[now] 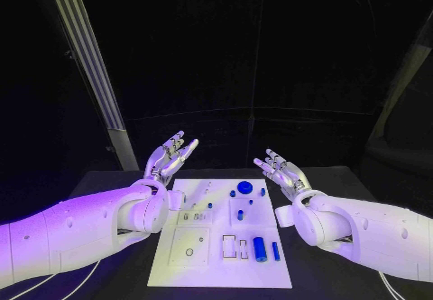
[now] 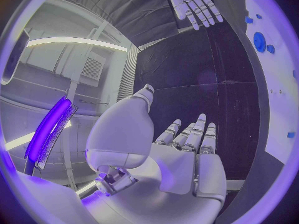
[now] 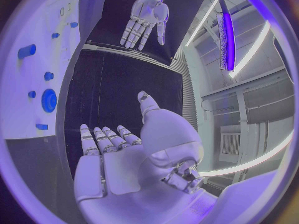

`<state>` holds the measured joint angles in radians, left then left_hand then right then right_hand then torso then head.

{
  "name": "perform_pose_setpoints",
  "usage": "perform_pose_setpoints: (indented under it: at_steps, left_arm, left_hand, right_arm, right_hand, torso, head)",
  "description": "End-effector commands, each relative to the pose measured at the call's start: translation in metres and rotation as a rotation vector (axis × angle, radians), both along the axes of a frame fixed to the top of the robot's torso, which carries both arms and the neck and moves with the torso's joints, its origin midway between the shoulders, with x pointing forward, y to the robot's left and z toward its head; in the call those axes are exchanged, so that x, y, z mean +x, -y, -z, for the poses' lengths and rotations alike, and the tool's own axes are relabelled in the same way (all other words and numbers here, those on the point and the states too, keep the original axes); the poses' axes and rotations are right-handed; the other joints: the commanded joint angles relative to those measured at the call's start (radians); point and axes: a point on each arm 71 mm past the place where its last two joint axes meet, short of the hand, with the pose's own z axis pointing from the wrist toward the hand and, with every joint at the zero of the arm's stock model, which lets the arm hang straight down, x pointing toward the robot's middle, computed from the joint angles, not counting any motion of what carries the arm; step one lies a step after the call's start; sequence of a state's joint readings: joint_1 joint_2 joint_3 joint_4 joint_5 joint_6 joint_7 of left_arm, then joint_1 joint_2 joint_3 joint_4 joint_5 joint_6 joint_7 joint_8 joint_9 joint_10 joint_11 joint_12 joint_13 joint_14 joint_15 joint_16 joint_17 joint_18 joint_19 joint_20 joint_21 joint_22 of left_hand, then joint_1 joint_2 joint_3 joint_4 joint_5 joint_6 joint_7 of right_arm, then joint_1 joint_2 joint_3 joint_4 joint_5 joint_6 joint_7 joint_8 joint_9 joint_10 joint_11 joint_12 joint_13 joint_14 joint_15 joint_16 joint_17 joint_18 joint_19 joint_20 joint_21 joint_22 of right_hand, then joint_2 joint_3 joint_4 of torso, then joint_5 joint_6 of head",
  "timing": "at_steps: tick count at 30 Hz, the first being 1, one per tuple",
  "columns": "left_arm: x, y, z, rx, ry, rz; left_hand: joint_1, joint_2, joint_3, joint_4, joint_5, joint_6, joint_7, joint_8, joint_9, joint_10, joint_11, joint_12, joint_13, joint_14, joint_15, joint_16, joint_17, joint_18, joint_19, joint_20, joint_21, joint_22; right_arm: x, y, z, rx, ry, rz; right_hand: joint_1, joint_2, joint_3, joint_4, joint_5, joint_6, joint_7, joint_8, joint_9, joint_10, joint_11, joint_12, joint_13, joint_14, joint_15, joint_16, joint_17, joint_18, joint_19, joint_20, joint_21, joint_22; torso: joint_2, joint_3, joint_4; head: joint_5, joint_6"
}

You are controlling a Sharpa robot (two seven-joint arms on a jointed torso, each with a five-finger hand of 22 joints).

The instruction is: Assemble the parts on the task board

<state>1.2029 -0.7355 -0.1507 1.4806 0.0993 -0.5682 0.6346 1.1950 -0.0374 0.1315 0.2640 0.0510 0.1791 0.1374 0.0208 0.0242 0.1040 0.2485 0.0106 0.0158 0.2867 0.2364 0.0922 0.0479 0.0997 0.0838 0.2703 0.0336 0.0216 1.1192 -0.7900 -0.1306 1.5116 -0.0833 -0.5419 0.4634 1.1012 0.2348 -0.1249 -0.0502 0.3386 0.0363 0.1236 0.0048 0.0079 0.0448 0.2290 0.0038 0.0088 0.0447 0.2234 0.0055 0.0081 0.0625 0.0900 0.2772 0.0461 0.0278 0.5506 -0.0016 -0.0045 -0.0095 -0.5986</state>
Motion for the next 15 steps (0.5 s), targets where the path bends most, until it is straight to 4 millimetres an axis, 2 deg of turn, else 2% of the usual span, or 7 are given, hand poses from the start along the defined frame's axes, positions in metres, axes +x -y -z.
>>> perform_pose_setpoints:
  at_steps: [1,4,7,8,10,13,15]
  left_arm:
    - [0.001,0.003,-0.013,-0.127,0.127,0.069]
    - [0.001,0.003,-0.013,-0.132,0.133,0.073]
    - [0.001,0.003,-0.013,-0.132,0.133,0.073]
    - [0.003,-0.002,-0.011,-0.133,0.128,0.064]
    - [0.004,-0.004,-0.011,-0.133,0.129,0.063]
    - [0.004,-0.010,-0.011,-0.132,0.130,0.057]
    - [0.005,-0.015,-0.010,-0.132,0.127,0.057]
  left_hand:
    - [0.050,-0.002,0.004,0.014,0.008,0.014,0.157,0.006,0.002,0.003,0.017,0.007,0.002,0.017,0.010,0.009,0.003,0.011,0.003,0.015,0.007,0.002]
    - [0.050,-0.002,0.004,0.014,0.008,0.014,0.157,0.006,0.002,0.003,0.017,0.007,0.002,0.017,0.010,0.009,0.003,0.011,0.003,0.015,0.007,0.002]
    - [0.050,0.004,0.004,0.011,0.008,0.020,0.159,0.007,0.003,0.009,0.020,0.008,0.003,0.032,0.015,0.019,0.006,0.008,0.004,0.017,0.008,0.002]
    - [0.050,0.005,0.003,0.009,0.008,0.026,0.160,0.008,0.004,0.016,0.023,0.009,0.004,0.047,0.019,0.027,0.009,0.006,0.010,0.019,0.011,0.003]
    - [0.054,0.009,0.003,0.003,0.008,0.049,0.161,0.012,0.007,0.049,0.029,0.016,0.009,0.094,0.026,0.050,0.017,0.002,0.041,0.021,0.027,0.011]
    - [0.064,0.019,0.001,-0.014,0.007,0.170,0.161,0.041,0.023,0.229,0.028,0.064,0.033,0.276,0.020,0.133,0.046,0.007,0.223,0.022,0.123,0.057]
    - [0.071,0.027,-0.006,-0.033,0.006,0.308,0.161,0.074,0.039,0.432,0.013,0.126,0.056,0.416,-0.017,0.195,0.065,0.032,0.475,0.014,0.257,0.117]
  right_arm:
    - [-0.002,-0.010,-0.001,-0.003,-0.001,-0.190]
    - [-0.003,-0.010,0.001,-0.011,-0.006,-0.222]
    - [-0.003,-0.010,0.001,-0.014,-0.008,-0.234]
    - [0.002,0.002,0.001,-0.070,0.035,-0.164]
    - [0.004,0.005,-0.001,-0.102,0.064,-0.155]
    - [0.009,0.010,-0.007,-0.170,0.134,-0.144]
    - [0.014,0.014,-0.014,-0.234,0.200,-0.146]
  right_hand:
    - [0.060,0.009,-0.003,-0.020,0.013,0.026,0.143,0.008,0.005,0.013,0.004,0.009,0.004,0.006,0.009,0.005,0.003,-0.003,0.007,0.021,0.011,0.004]
    - [0.093,0.003,0.009,-0.056,-0.016,0.055,0.132,0.015,0.010,0.050,-0.007,0.016,0.010,0.036,0.008,0.012,0.007,-0.003,0.024,0.020,0.022,0.009]
    - [0.153,-0.014,0.032,-0.115,-0.069,0.184,0.152,0.051,0.032,0.222,0.018,0.066,0.036,0.216,0.019,0.066,0.035,0.011,0.110,0.018,0.075,0.032]
    - [0.176,-0.024,0.039,-0.137,-0.076,0.268,0.160,0.079,0.046,0.339,0.032,0.107,0.053,0.315,0.023,0.101,0.049,0.024,0.207,0.002,0.133,0.059]
    - [0.202,-0.034,0.046,-0.163,-0.077,0.369,0.157,0.112,0.061,0.488,0.034,0.158,0.070,0.455,0.019,0.144,0.063,0.050,0.388,0.009,0.240,0.106]
    - [0.236,-0.049,0.056,-0.205,-0.071,0.594,0.142,0.184,0.091,0.711,-0.002,0.229,0.086,0.728,-0.022,0.224,0.085,0.097,0.537,0.009,0.322,0.137]
    - [0.246,-0.052,0.063,-0.230,-0.066,0.719,0.126,0.209,0.096,0.790,-0.024,0.234,0.074,0.833,-0.051,0.238,0.079,0.122,0.624,0.001,0.365,0.149]
  torso:
    - [0.000,-0.0001,-0.0001]
    - [0.000,-0.0001,-0.0001]
    - [0.000,-0.0001,-0.0001]
    - [0.000,0.0006,-0.0004]
    - [0.000,0.0007,-0.0003]
    - [0.000,0.0009,-0.0002]
    - [0.001,0.0013,-0.0006]
  head:
    - [0.000,0.000]
    - [0.000,0.000]
    - [0.000,0.000]
    - [0.000,-0.009]
    - [0.000,-0.010]
    - [-0.001,-0.010]
    - [-0.001,-0.010]
